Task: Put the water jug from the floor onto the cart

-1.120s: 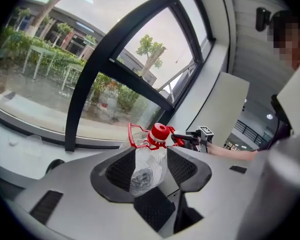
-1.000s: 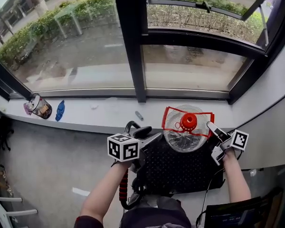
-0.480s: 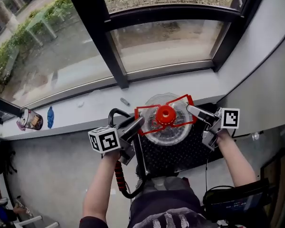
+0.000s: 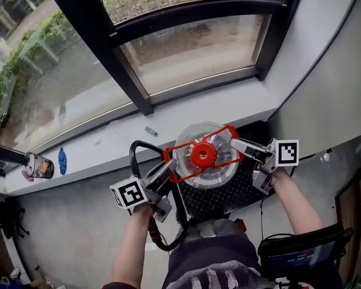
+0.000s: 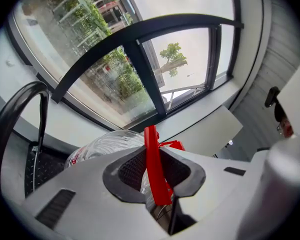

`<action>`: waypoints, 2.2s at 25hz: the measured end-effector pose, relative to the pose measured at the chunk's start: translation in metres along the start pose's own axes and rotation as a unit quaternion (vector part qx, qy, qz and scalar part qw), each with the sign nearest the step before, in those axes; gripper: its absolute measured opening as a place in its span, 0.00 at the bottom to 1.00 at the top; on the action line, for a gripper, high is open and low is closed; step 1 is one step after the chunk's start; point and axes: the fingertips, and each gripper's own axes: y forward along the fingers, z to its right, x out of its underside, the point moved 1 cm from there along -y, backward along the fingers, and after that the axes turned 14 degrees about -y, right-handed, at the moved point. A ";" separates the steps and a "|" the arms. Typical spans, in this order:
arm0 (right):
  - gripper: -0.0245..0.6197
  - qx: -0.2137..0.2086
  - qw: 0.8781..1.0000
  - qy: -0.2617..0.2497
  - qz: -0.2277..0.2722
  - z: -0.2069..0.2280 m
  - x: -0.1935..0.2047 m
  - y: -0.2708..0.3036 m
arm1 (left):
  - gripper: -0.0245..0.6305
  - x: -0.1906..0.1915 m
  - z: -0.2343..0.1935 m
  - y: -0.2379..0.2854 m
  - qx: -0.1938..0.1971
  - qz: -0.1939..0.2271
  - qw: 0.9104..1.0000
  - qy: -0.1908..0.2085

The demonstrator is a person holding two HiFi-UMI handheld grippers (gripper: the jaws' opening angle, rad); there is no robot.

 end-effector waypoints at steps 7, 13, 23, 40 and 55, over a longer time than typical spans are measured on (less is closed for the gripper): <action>0.15 0.009 1.000 -0.008 0.007 0.004 0.003 -0.017 | 0.15 0.003 0.027 0.008 0.013 -0.025 0.999 0.015; 0.15 0.009 0.999 -0.033 -0.006 -0.006 0.000 -0.030 | 0.15 0.012 0.050 0.006 0.027 -0.012 0.999 0.028; 0.15 -0.024 0.997 -0.065 -0.031 -0.027 -0.006 -0.062 | 0.15 0.052 0.082 -0.002 0.011 0.029 0.998 0.058; 0.15 0.022 0.999 -0.040 -0.012 -0.032 0.045 -0.102 | 0.15 0.100 0.071 -0.014 0.019 0.003 0.999 0.050; 0.15 0.126 0.990 -0.054 0.018 -0.057 0.096 -0.129 | 0.16 0.130 0.052 -0.035 0.053 -0.038 0.997 0.046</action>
